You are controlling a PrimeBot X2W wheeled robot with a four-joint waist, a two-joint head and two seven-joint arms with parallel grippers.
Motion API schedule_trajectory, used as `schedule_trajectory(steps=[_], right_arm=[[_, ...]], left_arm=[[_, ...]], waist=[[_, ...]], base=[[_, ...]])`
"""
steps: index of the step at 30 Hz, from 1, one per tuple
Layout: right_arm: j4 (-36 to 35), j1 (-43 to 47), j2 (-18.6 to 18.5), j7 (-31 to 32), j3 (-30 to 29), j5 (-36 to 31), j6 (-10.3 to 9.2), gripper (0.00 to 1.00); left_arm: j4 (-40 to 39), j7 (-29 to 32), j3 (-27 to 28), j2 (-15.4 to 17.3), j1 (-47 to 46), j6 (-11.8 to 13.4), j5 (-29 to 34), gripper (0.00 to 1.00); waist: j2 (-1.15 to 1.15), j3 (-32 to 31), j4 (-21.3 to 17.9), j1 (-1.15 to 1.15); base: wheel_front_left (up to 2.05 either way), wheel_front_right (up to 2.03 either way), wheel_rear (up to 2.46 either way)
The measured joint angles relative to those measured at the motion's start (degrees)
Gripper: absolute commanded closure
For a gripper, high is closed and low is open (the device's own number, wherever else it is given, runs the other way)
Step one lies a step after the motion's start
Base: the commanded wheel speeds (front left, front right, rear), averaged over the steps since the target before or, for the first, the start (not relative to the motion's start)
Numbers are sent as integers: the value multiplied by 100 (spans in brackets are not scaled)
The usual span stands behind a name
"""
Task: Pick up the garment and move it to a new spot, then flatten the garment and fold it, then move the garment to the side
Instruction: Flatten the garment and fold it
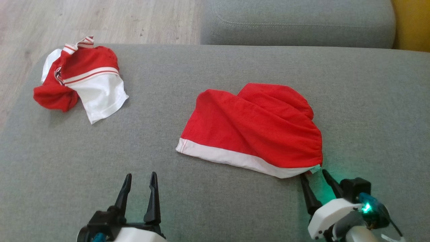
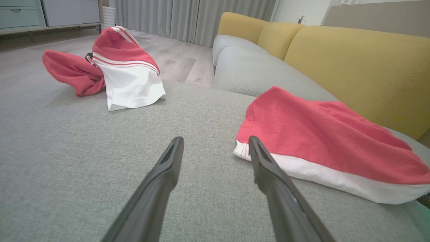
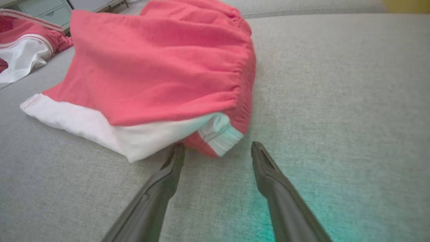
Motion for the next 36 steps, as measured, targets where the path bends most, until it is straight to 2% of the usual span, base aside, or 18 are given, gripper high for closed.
schedule_trajectory(steps=[5,11,12,13,14,17,20,21,28,30,33,36], right_arm=[[426,-210,-3,-108,100,11,0,0],[560,-516,-7,-389,253,118,0,0],[572,-537,-8,-406,304,158,0,5],[610,-563,-8,-443,389,221,0,26],[625,-564,-10,-448,430,254,0,36],[697,-572,-10,-450,556,305,0,40],[835,-661,-11,-454,686,387,0,39],[875,-723,-11,-475,706,392,0,48],[914,-1077,-15,-595,748,397,0,64],[873,-1064,-18,-627,748,368,0,74],[739,-1054,-74,-670,742,341,0,100],[605,-1040,-218,-670,699,234,0,100]], left_arm=[[0,0,-37,5,-16,1,8,0],[1,0,-87,34,-21,32,8,0],[1,0,-97,35,-21,32,8,0],[1,0,-105,37,-21,32,8,0],[1,0,-109,40,-21,33,8,0],[1,0,-116,43,-21,48,8,0],[0,1,-125,48,-21,49,8,0],[-1,1,-129,49,-22,49,8,0],[0,7,-137,69,-88,49,8,0],[8,8,-164,70,-90,47,8,0],[58,67,-269,65,-147,-38,7,0],[241,196,-363,33,-388,-162,-1,0]], waist=[[0,50,56,0],[0,60,34,0],[0,58,25,0],[0,55,4,0],[0,55,-6,0],[0,62,-36,0],[0,91,-52,0],[0,105,-53,0],[0,146,-44,0],[0,145,-54,0],[0,155,-82,-1],[0,189,-125,-1]], base=[[0,0,0],[0,0,0],[0,0,0],[0,0,0],[0,0,0],[0,0,0],[0,0,0],[0,0,0],[0,0,0],[0,0,0],[0,0,0],[0,0,0]])
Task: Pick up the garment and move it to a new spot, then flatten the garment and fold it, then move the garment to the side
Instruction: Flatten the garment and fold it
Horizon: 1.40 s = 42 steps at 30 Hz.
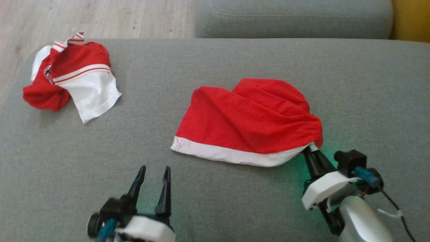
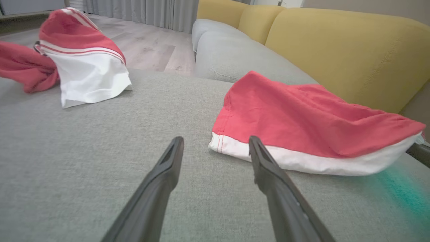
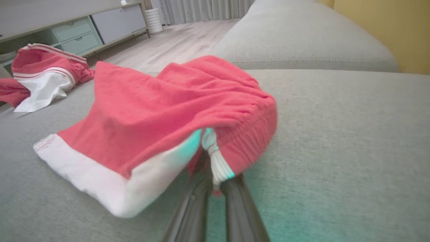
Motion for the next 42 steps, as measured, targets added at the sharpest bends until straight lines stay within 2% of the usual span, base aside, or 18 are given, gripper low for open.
schedule_trajectory(steps=[4,10,18,24,25,26,27,28,29,31,34,35,36,42], right_arm=[[-98,16,-111,12,-57,-109,0,100],[-298,-6,-144,137,-64,-204,0,100],[-478,-276,-153,231,1,-283,0,100],[-516,-341,-154,232,16,-291,0,100],[-516,-341,-154,232,16,-291,0,100],[-516,-341,-153,232,15,-291,0,100],[-516,-341,-153,232,11,-291,0,100],[-516,-341,-153,231,5,-291,0,100],[-516,-341,-153,231,2,-291,0,100],[-515,-341,-152,231,-8,-291,0,100],[-515,-341,-152,231,-37,-291,0,100],[-515,-341,-152,231,-44,-291,0,100],[-514,-341,-152,231,-52,-292,0,100],[-522,-341,-152,219,-67,-332,0,100]], left_arm=[[271,158,-102,-60,-406,-125,-32,0],[1158,511,-178,-232,-1159,-337,-175,0],[2206,659,-186,-288,-1939,-403,-214,0],[2555,624,-229,-309,-2277,-504,-208,2],[2577,586,-237,-313,-2309,-504,-208,12],[2608,573,-248,-318,-2326,-532,-208,49],[2644,541,-270,-319,-2329,-552,-208,60],[2679,509,-293,-323,-2327,-555,-208,77],[2703,508,-310,-323,-2326,-579,-208,85],[2720,511,-332,-324,-2323,-599,-208,83],[2737,621,-380,-324,-2311,-647,-209,68],[2740,661,-407,-323,-2309,-652,-209,78],[2740,671,-433,-323,-2308,-654,-209,100],[2695,589,-463,-309,-2236,-643,-254,100]], waist=[[0,75,-47,0],[0,306,-179,0],[0,687,-398,1],[0,849,-517,1],[0,858,-525,1],[0,861,-530,1],[0,858,-533,1],[0,853,-535,1],[0,844,-534,0],[0,822,-529,1],[0,781,-510,0],[0,769,-502,0],[0,756,-493,0],[0,634,-453,0]], base=[[0,0,0],[0,0,0],[0,0,0],[0,0,0],[0,0,0],[0,0,0],[0,0,0],[0,0,0],[0,0,0],[0,0,0],[0,0,0],[0,0,0],[0,0,0],[0,0,0]])
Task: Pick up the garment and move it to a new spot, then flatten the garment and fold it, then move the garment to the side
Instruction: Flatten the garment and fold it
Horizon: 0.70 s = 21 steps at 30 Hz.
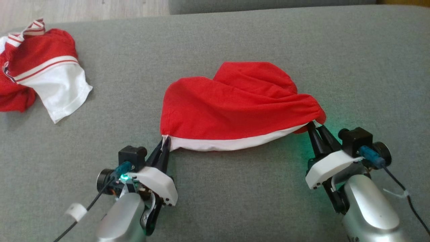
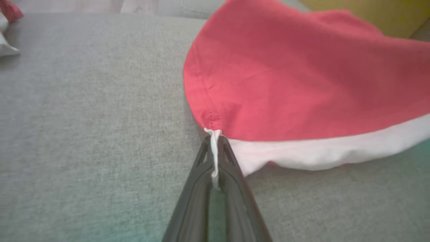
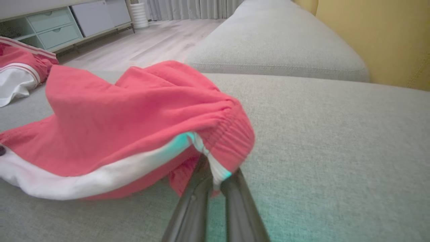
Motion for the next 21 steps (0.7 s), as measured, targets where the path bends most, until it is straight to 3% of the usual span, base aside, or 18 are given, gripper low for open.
schedule_trajectory(steps=[5,11,21], right_arm=[[-197,1,-8,-66,-55,11,0,100],[-879,18,-224,-64,-145,73,0,100],[-3299,302,-776,768,-304,144,0,100]], left_arm=[[-499,-287,51,87,104,57,0,100],[-1815,-325,199,413,203,212,-8,100],[-5081,515,709,1283,510,727,12,100]], waist=[[0,-202,30,0],[0,-595,69,-1],[0,-1258,91,-2]], base=[[0,0,0],[0,0,0],[0,0,0]])
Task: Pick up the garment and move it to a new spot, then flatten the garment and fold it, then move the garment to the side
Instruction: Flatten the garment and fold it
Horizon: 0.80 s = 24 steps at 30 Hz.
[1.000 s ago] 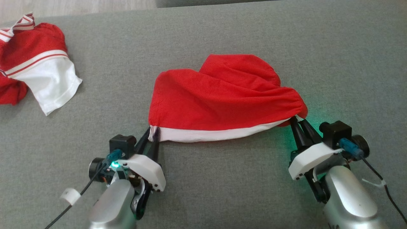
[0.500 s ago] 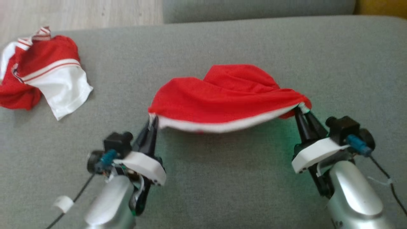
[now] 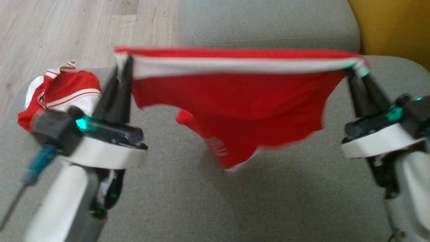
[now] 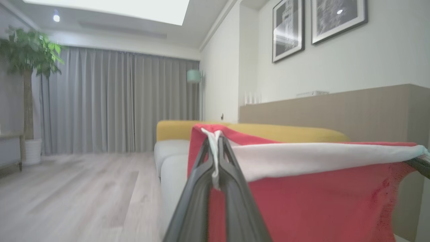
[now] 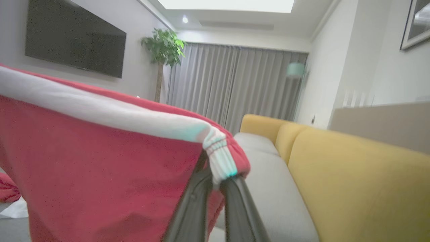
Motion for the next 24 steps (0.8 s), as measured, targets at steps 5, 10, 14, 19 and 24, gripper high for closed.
schedule_trajectory(steps=[5,10,14,19,24], right_arm=[[-1362,2,-305,806,-113,12,0,100],[-1570,-133,-444,1269,11,177,0,100],[-1093,-763,-468,1365,316,427,0,100],[166,-2450,-430,1167,465,392,0,100],[1437,-4129,-271,449,547,-210,0,100]], left_arm=[[-959,755,194,370,-555,124,54,100],[-801,1084,208,415,-1006,18,-131,100],[-152,1163,234,420,-1547,-177,-212,100],[849,1006,316,394,-2874,-468,-165,100],[1711,566,343,43,-4312,-580,-37,100]], waist=[[0,36,-6,1],[0,279,-25,1],[0,674,-55,3],[0,1301,-124,4],[0,1906,-169,5]], base=[[0,0,0],[0,0,0],[0,0,0],[0,0,0],[0,0,0]])
